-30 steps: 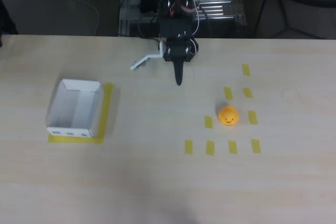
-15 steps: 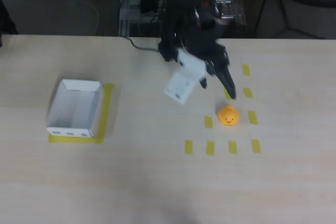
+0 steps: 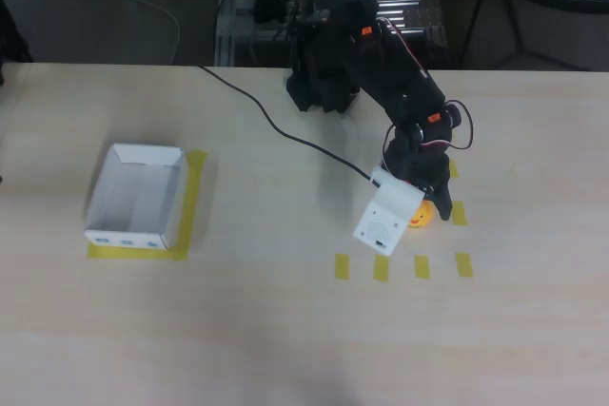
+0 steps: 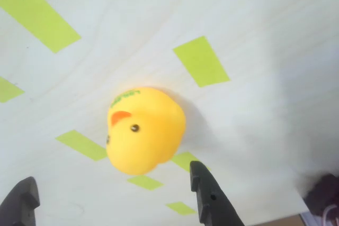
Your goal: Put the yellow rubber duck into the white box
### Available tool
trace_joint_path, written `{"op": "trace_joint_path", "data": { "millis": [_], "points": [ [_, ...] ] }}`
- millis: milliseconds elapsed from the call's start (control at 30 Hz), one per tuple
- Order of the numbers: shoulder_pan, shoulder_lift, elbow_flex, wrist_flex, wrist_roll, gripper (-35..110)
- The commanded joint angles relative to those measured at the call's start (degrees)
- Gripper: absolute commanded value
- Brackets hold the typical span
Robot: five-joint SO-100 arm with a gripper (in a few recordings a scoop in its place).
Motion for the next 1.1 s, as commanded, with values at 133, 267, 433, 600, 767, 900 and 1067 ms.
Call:
{"op": "trace_joint_path", "data": {
  "millis": [133, 267, 433, 600, 767, 900, 1067],
  "points": [
    [-3.1, 1.1, 0.6, -3.6, -0.4, 35],
    [-3.6, 0.9, 4.1, -5.7, -0.6, 32],
    [-3.6, 0.7, 5.9, -6.7, -0.8, 28],
    [-3.8, 0.0, 5.8, -7.6, 0.1, 0],
    [-4.1, -0.3, 4.5, -7.8, 1.1, 0],
    [-1.8, 5.1, -5.3, -3.6, 8.5, 0],
    [8.0, 26.2, -15.0, -1.4, 16.3, 0]
  ]
}}
